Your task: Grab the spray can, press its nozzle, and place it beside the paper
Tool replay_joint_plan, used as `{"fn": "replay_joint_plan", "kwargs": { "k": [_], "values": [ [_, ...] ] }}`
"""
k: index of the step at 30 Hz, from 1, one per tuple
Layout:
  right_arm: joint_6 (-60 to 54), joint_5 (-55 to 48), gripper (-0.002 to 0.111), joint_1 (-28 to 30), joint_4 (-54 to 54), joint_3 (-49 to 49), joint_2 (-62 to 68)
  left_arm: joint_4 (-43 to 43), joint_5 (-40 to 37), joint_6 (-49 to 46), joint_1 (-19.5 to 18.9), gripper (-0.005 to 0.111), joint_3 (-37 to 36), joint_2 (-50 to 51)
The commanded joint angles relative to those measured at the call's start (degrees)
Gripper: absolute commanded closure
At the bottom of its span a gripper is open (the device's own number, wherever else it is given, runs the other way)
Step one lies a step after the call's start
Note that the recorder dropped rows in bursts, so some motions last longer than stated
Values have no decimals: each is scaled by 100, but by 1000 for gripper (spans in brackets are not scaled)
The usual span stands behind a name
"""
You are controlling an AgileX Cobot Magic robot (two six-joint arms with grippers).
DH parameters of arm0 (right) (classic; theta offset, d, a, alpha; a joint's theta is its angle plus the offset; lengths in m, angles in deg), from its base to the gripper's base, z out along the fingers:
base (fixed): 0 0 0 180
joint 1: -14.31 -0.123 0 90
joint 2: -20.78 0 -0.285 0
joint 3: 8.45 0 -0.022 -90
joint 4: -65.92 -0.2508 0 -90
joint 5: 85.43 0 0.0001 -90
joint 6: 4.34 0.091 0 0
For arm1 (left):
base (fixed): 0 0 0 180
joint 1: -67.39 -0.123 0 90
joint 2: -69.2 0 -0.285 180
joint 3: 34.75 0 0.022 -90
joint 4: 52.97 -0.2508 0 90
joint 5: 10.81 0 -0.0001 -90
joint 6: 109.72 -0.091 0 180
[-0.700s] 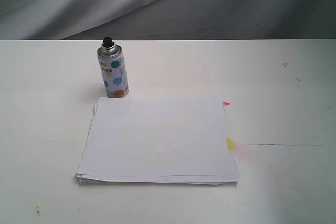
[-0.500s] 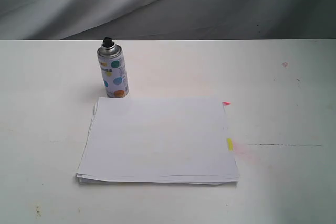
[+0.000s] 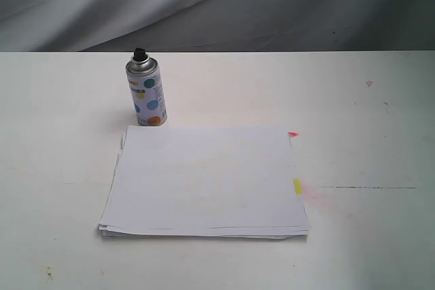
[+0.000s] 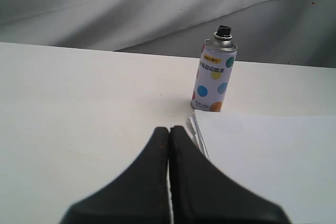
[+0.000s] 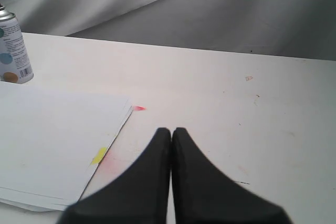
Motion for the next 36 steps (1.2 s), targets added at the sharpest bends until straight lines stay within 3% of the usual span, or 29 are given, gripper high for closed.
{"fn": "replay_joint_plan", "kwargs": {
  "k": [1, 11, 15, 17, 20, 23, 27, 31, 33, 36],
  "values": [
    [20, 4, 108, 6, -24, 20, -12, 31, 252, -2, 32, 107, -30, -17],
    [20, 4, 108, 6, -24, 20, -12, 31, 2335, 75, 32, 107, -30, -17],
    [20, 4, 108, 6, -24, 20, -12, 13, 2504, 1643, 32, 107, -30, -17],
    [20, 4, 108, 6, -24, 20, -12, -303, 2504, 1707, 32, 107, -30, -17],
    [20, 4, 108, 6, -24, 20, -12, -401, 2121, 1711, 32, 107, -30, -17],
    [20, 4, 108, 6, -24, 20, -12, -370, 1389, 1930, 32, 107, 476, 101],
    [20, 4, 108, 6, -24, 20, -12, -293, 1103, 1884, 32, 107, 1366, 1013],
    [20, 4, 108, 6, -24, 20, -12, -196, 40, 1559, 32, 107, 2470, 2205],
    [20, 4, 108, 6, -24, 20, -12, 295, -290, 1030, 42, 107, 3002, 2928],
    [20, 4, 108, 6, -24, 20, -12, 1518, -348, -481, 42, 107, 3519, 3907]
  ]
}}
